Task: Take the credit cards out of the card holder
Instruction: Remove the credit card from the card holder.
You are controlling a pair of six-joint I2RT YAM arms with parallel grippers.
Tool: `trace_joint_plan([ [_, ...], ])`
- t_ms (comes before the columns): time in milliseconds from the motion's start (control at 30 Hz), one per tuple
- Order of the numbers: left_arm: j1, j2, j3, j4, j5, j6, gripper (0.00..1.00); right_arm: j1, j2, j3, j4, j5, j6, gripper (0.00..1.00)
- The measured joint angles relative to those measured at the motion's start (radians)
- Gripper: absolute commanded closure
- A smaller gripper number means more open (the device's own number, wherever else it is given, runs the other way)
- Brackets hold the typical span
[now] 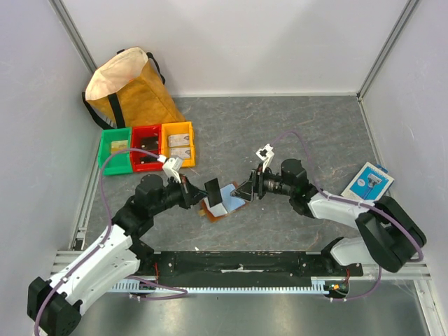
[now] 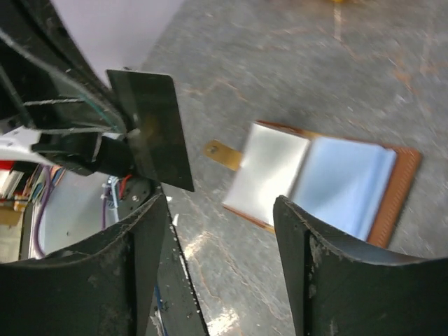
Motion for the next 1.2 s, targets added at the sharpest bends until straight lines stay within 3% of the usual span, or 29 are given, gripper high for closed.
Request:
trace_joint_plan([
  [267,0.000,-0.019,0.044,0.129,0.188,0.114,0.98,0.056,-0.123,-0.005,0.079,-0.097,-0.019,0.24],
  [400,0.000,0.008,0.049,0.204,0.271,0.131,0.98,0.086,-0.138,-0.005,0.102,-0.123,-0.033,0.31],
  [500,0.000,0.027,0.050,0.255,0.317,0.133,0.98,0.103,-0.138,-0.005,0.110,-0.139,-0.040,0.45],
  [733,0.000,0.047,0.050,0.323,0.359,0.133,0.98,0.126,-0.138,-0.005,0.134,-0.160,-0.063,1.00],
  [867,0.001,0.048,0.051,0.320,0.345,0.133,0.75,0.130,-0.165,0.008,0.071,-0.145,-0.124,1.00],
  [1000,0.002,0.039,0.075,0.258,0.270,0.127,0.36,0.132,-0.207,0.039,-0.058,-0.064,-0.220,1.00],
  [1200,0.002,-0.011,0.143,0.065,0.042,0.032,0.20,0.200,-0.232,0.137,-0.339,0.269,-0.417,1.00],
])
